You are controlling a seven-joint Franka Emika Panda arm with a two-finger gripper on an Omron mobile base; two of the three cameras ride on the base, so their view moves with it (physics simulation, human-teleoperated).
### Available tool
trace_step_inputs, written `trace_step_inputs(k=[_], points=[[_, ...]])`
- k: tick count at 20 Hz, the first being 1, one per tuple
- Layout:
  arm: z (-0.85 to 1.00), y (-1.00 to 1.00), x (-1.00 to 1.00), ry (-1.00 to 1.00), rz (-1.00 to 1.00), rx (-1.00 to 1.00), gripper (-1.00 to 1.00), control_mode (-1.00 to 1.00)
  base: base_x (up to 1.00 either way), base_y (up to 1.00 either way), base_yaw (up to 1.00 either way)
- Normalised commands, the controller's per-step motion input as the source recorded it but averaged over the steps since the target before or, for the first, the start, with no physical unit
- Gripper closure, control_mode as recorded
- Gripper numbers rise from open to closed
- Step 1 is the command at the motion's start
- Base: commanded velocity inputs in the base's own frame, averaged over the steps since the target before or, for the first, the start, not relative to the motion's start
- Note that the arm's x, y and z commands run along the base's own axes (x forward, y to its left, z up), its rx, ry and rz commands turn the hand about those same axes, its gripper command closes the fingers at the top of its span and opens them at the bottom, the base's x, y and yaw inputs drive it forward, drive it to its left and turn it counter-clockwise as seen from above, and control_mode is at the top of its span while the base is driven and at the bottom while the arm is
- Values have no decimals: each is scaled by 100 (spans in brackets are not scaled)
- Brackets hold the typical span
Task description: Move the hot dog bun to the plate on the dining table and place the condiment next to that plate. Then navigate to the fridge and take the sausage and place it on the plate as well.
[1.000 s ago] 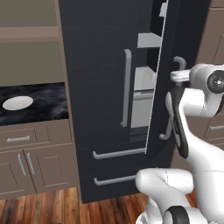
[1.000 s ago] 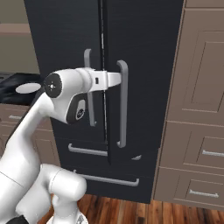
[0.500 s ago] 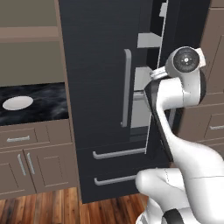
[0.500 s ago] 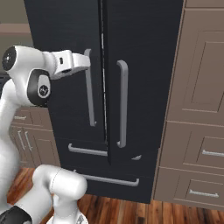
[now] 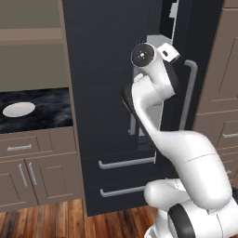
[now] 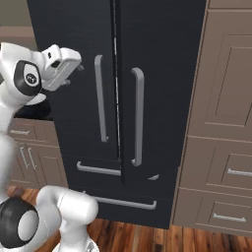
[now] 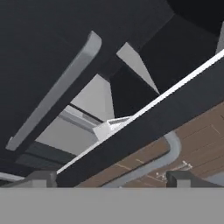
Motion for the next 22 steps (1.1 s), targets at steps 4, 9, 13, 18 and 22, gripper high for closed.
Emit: trace_step_inputs(k=[4, 9, 13, 18, 22], points=[[0, 3, 100, 38, 0, -11, -100, -100, 0, 0, 0], [-6, -3, 89, 29, 0, -9, -100, -100, 0, 0, 0], [-11, -20, 67, 17, 0, -7, -100, -100, 0, 0, 0], [-9, -32, 49, 10, 0, -4, -100, -100, 0, 0, 0], [-12, -49, 24, 5, 0, -1, -100, -100, 0, 0, 0]])
